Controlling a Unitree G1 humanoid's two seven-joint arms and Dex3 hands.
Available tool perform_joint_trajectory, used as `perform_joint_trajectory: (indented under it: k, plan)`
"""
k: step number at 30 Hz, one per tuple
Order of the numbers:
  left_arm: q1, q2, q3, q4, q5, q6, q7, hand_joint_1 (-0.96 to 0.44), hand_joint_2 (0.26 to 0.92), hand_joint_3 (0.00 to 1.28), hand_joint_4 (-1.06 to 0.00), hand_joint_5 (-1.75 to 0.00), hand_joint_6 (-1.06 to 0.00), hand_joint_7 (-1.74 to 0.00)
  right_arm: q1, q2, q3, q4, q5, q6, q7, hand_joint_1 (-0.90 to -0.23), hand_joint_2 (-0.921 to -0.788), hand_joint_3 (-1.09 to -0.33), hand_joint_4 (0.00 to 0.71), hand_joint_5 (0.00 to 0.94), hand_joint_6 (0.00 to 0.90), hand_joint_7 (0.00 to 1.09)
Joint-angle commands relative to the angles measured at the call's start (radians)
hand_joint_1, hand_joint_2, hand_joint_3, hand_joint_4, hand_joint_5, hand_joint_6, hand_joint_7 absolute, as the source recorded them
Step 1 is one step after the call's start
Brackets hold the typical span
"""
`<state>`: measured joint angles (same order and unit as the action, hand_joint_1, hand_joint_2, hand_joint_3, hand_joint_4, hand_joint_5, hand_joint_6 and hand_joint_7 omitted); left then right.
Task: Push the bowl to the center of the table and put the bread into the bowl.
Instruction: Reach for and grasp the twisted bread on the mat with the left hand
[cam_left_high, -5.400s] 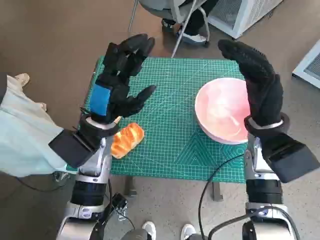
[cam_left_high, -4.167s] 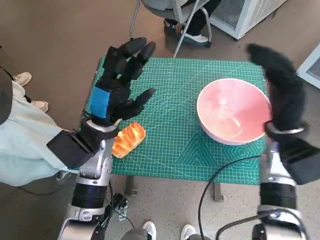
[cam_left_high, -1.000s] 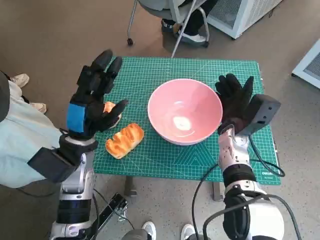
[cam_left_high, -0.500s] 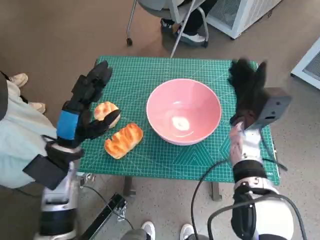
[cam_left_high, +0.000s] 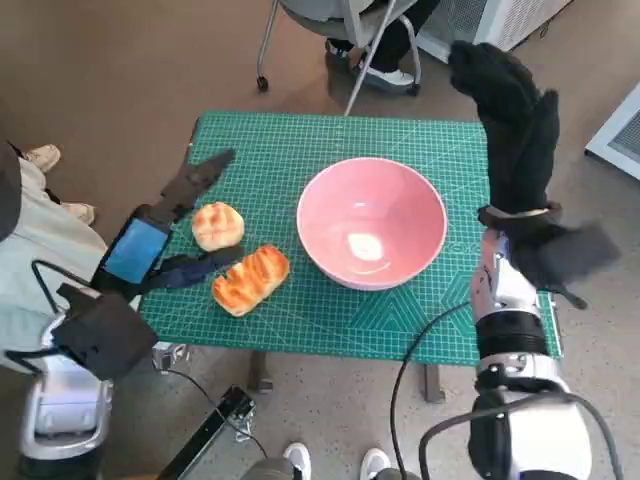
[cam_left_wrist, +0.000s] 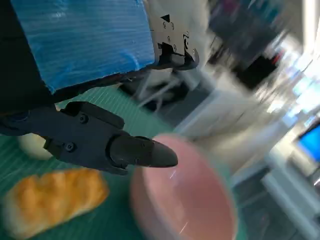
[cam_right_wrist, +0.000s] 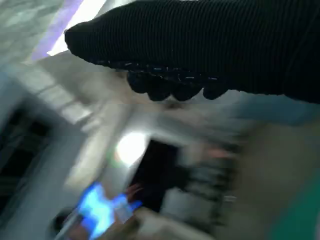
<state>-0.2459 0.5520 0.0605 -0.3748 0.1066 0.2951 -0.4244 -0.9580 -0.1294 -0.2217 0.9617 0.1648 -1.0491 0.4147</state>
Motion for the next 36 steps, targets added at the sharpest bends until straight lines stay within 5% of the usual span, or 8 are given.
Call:
perform_joint_trajectory:
  k: [1, 7, 13, 36]
  plan:
    - [-0.016, 0.043, -0.053, 0.01, 0.044, 0.047, -0.037, -0.41, 0.904, 0.01, -0.3, 0.0, -0.28, -0.17, 0.057, -0.006, 0.033, -0.052, 0.003, -0.044, 0.026, -0.623, -0.921, -0.786, 0.351, 0.027, 0.066, 0.79]
    - [-0.029, 0.066, -0.13, 0.065, 0.126, 0.092, -0.045, -0.4, 0.895, 0.0, -0.28, 0.0, -0.3, -0.13, 0.085, -0.023, 0.057, -0.108, -0.05, -0.076, -0.016, -0.595, -0.921, -0.78, 0.348, 0.02, 0.023, 0.86]
    - [-0.044, 0.062, -0.216, 0.124, 0.216, 0.131, -0.045, -0.41, 0.885, 0.0, -0.28, 0.0, -0.32, -0.08, 0.105, -0.03, 0.072, -0.146, -0.069, -0.064, -0.047, -0.583, -0.921, -0.787, 0.345, 0.016, 0.002, 0.89]
    - [-0.156, -0.031, -0.401, 0.5, 0.337, 0.132, -0.042, -0.39, 0.877, 0.0, -0.26, 0.0, -0.33, -0.03, 0.114, -0.039, 0.101, -0.169, -0.045, -0.058, -0.066, -0.589, -0.921, -0.8, 0.339, 0.01, -0.001, 0.89]
